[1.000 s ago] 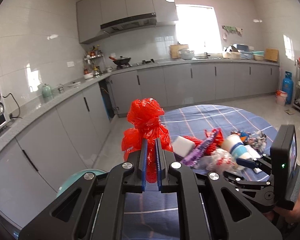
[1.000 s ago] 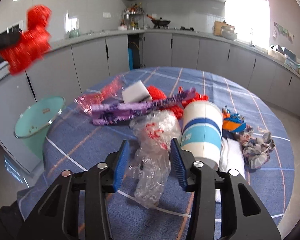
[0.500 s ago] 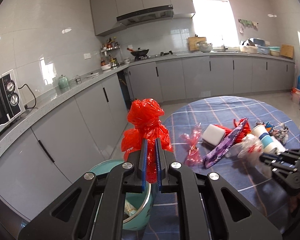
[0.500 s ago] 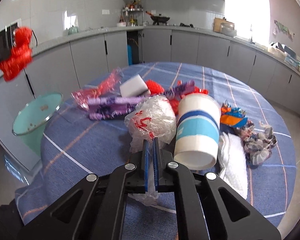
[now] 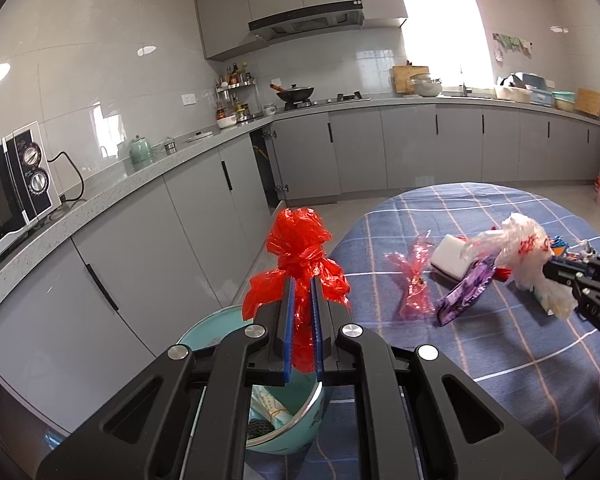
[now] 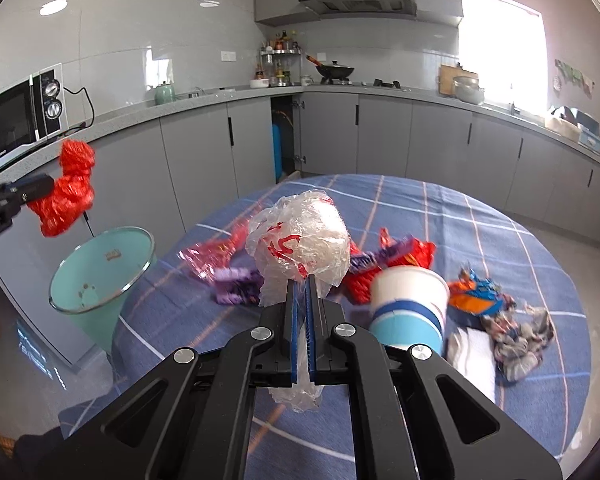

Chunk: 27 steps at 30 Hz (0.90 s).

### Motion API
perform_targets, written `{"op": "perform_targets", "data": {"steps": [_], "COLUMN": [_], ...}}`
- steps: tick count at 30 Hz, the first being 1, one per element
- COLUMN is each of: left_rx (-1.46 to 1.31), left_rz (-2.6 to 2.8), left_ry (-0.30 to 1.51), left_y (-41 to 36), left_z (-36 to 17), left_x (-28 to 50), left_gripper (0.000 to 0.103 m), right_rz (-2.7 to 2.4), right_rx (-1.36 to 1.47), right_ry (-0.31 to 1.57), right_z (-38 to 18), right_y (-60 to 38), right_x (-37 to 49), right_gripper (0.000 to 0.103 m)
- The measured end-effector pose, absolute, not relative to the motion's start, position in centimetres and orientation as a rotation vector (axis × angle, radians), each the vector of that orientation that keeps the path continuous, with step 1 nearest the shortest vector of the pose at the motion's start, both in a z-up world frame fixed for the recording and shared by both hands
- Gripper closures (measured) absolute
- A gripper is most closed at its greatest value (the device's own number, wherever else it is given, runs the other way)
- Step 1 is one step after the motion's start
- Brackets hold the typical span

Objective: Collect trash
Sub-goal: 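Grasp the clear plastic bag with the right tool while the left tool lifts the red bag, then carry the red bag over the bin with the left tool and release it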

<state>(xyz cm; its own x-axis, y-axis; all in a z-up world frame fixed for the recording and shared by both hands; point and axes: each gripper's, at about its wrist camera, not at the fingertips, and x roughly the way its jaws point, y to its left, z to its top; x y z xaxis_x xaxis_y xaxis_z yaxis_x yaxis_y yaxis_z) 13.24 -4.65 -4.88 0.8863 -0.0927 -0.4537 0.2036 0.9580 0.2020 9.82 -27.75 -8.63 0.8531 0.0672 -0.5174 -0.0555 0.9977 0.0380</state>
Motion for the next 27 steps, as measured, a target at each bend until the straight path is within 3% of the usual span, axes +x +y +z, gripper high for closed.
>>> {"op": "perform_targets", "data": {"steps": [27], "left_rx": [0.210], "left_rz": [-0.039], "left_ry": [0.504], "left_y": [0.7], "left_z": [-6.5], "left_x": [15.8], "left_gripper": [0.095], "right_rz": [0.183], "right_rx": [-0.020], "right_ry": [0.506], "right_z": [-6.4], "right_y": [-21.4], "right_x": [14.7], "right_gripper": [0.099]}}
